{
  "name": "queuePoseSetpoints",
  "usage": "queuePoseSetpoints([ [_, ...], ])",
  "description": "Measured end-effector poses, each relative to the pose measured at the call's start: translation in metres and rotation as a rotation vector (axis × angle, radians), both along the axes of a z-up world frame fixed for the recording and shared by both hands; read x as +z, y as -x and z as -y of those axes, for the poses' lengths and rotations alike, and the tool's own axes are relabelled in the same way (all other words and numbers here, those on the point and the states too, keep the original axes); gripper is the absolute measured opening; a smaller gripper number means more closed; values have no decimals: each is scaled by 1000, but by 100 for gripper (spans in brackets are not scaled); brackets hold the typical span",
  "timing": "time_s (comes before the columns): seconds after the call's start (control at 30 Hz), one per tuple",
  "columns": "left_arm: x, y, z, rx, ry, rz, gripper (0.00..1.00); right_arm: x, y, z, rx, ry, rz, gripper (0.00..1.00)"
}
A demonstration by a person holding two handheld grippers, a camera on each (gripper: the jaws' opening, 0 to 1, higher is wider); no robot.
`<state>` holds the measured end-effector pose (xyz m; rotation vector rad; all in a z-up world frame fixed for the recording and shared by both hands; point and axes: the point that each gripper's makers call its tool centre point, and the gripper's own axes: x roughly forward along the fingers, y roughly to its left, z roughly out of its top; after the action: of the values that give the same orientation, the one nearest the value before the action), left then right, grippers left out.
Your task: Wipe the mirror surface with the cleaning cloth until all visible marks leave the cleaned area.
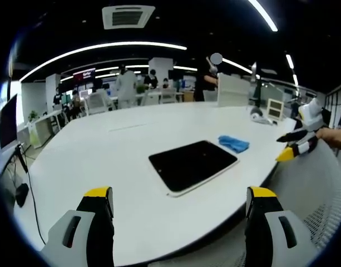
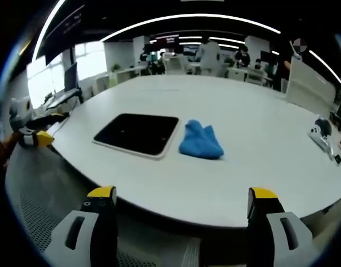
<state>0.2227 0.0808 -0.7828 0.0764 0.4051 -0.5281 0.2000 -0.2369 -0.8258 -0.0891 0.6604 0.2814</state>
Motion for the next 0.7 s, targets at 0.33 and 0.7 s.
queuePoseSetpoints([
  [0.33,1,0,0,-1,-1,9,99,-1,1,-1,-4,-10,-12,94],
  [0.7,2,1,2,-8,13,12,99,21,-3,2,48,-17,7,86],
])
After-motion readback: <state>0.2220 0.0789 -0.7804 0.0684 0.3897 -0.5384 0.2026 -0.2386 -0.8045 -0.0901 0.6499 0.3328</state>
